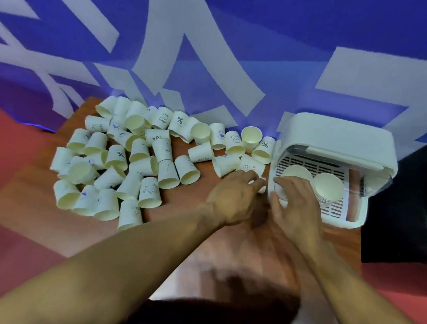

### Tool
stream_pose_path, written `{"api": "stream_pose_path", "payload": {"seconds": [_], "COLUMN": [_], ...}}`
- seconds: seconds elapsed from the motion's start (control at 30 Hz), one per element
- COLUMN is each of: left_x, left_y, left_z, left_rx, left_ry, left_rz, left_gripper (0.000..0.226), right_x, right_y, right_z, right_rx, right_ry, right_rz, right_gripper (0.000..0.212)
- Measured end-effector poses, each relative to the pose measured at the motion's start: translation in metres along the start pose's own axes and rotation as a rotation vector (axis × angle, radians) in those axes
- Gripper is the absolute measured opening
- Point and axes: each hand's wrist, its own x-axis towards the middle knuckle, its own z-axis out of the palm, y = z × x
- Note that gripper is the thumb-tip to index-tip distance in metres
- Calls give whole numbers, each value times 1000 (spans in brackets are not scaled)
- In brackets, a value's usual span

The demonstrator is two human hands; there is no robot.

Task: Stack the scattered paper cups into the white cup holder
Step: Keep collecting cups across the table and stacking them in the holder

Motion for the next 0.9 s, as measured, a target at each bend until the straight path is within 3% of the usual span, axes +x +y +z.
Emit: {"api": "stream_pose_path", "payload": {"seconds": [0.17, 0.37, 0.57, 0.67, 0.8, 0.9], "left_x": [-68, -161, -238, -258, -264, -261], "left_y": [-45, -99, -155, -181, -213, -234], "left_z": [-17, -23, -18, -18, -9, -3], "left_rx": [-42, -79, -288, -588, -1111, -1453], "left_ry": [104, 265, 323, 327, 512, 628], "left_rz": [-193, -557, -963, -1226, -1476, -1675], "left_gripper": [42, 39, 32, 26, 9, 19], "right_x": [13, 17, 2, -11, -26, -26], "right_y": [-63, -140, -217, -249, -281, -296], "right_z": [27, 70, 125, 160, 199, 219], "right_rx": [67, 108, 231, 361, 709, 847], "right_ry": [-138, -325, -588, -729, -779, -756], "right_rz": [-75, -199, -62, 298, 1081, 1503], "right_gripper": [31, 31, 28, 23, 20, 19]}}
